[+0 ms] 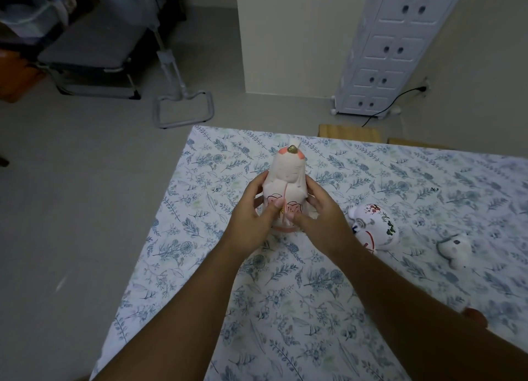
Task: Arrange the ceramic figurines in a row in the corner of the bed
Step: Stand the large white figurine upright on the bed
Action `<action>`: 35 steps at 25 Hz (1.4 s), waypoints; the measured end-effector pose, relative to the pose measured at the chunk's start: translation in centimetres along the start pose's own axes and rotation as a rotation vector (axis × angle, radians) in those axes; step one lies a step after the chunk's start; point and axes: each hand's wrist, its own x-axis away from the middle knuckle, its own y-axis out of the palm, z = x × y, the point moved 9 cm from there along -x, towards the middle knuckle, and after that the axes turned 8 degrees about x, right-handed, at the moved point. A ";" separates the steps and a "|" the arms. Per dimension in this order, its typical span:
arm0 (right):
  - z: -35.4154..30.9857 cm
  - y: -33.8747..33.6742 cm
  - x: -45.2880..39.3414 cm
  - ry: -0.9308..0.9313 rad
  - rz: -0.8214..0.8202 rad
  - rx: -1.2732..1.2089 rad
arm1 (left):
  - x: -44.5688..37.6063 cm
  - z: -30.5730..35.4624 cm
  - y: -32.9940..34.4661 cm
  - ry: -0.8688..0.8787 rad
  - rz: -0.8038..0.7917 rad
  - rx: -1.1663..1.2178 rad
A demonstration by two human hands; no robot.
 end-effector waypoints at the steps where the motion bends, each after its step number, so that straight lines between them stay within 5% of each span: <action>1: 0.2 0.2 0.1 0.004 0.003 -0.012 | 0.2 -0.1 -0.1 0.010 -0.004 -0.016; 24: 4.6 1.9 2.5 0.022 0.051 -0.021 | 2.9 -2.0 0.6 0.079 -0.066 -0.099; 29: 2.9 0.9 2.9 -0.030 -0.017 0.255 | 3.7 -0.3 0.7 0.076 0.011 -0.321; 35: 1.8 -6.1 8.6 -0.076 0.149 0.765 | 10.8 3.5 5.7 0.257 0.129 -0.567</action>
